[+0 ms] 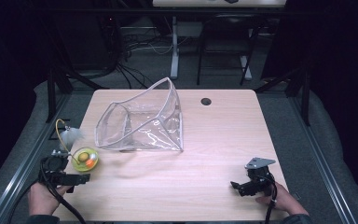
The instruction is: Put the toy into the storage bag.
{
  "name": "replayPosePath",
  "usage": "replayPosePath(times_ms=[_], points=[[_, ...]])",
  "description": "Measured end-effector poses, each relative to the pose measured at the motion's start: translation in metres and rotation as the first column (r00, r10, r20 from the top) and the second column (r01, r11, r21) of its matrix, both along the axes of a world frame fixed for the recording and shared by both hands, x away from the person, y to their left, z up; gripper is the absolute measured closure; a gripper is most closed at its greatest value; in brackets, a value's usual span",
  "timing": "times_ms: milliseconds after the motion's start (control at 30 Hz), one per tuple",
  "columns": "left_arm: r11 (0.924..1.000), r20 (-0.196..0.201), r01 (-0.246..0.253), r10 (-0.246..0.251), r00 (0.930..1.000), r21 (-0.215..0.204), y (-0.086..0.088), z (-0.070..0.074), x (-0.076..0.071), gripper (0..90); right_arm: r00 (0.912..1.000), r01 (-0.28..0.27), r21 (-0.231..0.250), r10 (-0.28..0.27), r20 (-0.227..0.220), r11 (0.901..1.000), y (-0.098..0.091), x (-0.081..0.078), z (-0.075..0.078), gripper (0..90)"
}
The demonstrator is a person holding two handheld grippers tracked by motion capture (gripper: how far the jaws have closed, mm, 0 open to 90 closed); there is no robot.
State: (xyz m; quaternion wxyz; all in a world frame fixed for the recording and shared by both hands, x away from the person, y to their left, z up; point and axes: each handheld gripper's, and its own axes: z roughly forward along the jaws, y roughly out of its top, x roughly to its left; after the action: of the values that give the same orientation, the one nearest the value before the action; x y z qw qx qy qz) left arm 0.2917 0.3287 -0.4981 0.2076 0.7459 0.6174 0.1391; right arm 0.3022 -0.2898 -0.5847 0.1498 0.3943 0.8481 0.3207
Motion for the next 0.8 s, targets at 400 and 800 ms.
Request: replayPosePath(times_ms=[400, 800], points=[[0.9999, 0.053, 0.005, -0.004, 0.9986, -0.014, 0.005, 0.028, 0.014, 0.1, 1.0, -0.002, 0.001, 0.002, 0.002, 1.0, 0.0, 0.0, 0.0, 0.0], [0.9979, 0.034, 0.046, -0.044, 0.9984, -0.045, 0.014, 0.049, 0.03, 0.2, 1.0, -0.001, 0.0, 0.001, 0.002, 1.0, 0.0, 0.0, 0.0, 0.0]])
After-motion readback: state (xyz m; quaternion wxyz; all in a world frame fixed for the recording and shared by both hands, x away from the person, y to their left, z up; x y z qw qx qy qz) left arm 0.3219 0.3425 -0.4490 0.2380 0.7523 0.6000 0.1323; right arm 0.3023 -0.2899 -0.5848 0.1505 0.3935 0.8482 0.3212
